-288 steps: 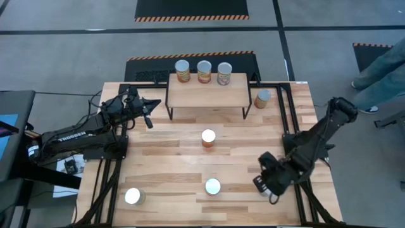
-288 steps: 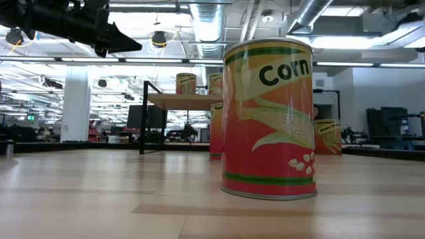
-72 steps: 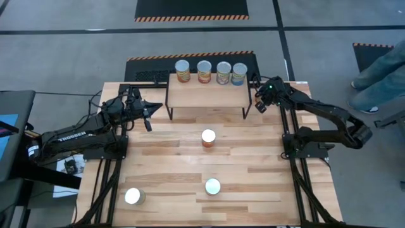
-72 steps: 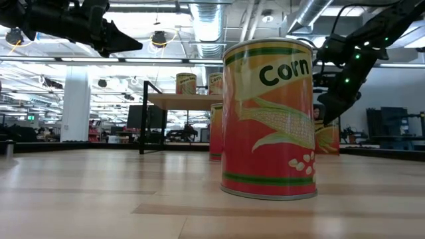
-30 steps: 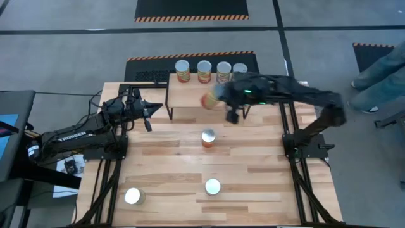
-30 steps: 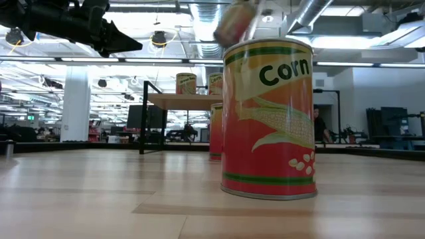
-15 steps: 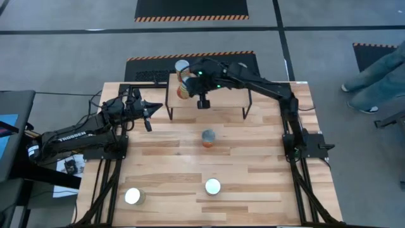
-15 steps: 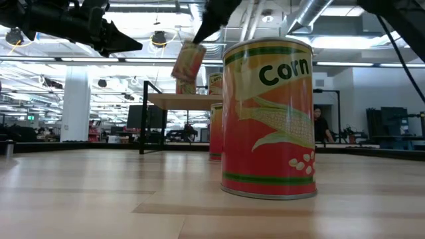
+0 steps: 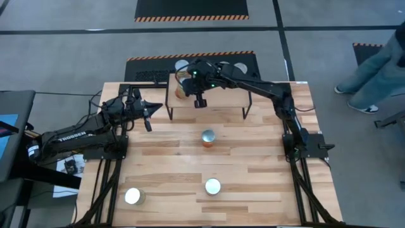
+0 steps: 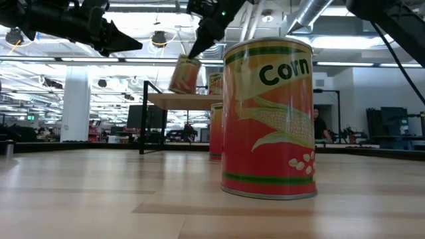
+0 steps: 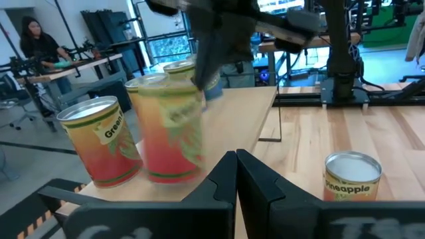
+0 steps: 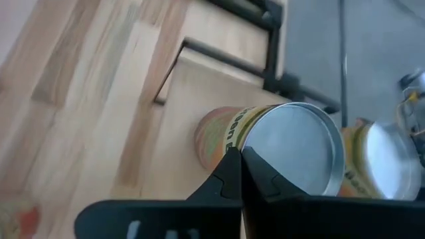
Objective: Pick and place cans onto a shelf
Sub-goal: Put the canned green beans on the shelf
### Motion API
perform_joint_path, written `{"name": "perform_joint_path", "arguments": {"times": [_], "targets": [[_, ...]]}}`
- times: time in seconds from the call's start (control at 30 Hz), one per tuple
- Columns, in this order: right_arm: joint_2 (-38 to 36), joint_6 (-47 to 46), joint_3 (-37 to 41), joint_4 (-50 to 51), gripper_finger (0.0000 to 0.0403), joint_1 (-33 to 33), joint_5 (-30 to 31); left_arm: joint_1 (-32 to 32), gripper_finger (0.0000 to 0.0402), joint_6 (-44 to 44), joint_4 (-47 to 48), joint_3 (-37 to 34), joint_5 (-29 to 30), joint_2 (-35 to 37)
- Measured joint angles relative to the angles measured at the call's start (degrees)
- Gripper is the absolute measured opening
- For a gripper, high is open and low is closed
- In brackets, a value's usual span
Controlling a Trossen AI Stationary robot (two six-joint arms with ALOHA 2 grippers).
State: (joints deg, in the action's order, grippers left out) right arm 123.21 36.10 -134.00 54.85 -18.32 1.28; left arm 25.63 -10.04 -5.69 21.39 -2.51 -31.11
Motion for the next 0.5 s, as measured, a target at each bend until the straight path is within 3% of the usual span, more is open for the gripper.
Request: {"name": "perform_joint_path", "arguments": {"times": [0.23, 0.5], "targets": [[0.9, 0.4, 0.0, -1.4, 0.0015, 0.2, 0.2, 0.0, 0.0000, 0.0, 0.2, 0.0, -0.1, 0.0], [0.9, 0.3, 0.0, -1.5, 0.0053, -0.2, 0.2, -0.1, 0.0000, 0.0, 0.2, 0.0, -0.1, 0.0]]}}
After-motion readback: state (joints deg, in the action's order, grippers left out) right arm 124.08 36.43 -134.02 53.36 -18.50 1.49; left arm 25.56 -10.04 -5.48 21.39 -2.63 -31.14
